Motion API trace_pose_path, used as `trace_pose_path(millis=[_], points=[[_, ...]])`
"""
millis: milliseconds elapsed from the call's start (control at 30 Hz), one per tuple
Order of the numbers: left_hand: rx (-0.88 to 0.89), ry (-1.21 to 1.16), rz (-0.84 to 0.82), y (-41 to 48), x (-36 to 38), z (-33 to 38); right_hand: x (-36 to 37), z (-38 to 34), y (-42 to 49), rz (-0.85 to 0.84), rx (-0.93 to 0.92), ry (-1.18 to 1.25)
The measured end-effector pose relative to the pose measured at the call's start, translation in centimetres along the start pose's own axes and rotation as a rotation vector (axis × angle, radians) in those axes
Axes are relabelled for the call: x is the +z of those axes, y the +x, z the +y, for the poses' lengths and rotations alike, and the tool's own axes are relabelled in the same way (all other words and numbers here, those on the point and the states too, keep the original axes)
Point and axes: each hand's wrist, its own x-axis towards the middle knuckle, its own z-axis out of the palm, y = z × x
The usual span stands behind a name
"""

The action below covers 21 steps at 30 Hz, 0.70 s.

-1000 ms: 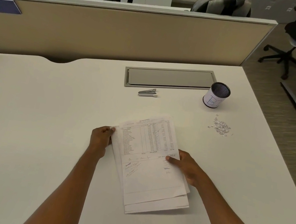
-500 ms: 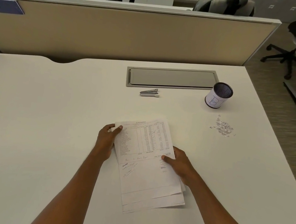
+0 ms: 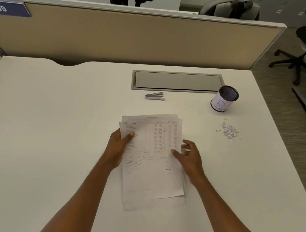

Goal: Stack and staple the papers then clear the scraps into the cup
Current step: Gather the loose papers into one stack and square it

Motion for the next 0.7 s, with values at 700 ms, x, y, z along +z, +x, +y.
trace_pose_path(millis=[700], points=[[0.262, -0.082, -0.167, -6.8, 3.0, 9.2, -2.2, -8.4, -6.3, -0.085, -0.231, 0.409]])
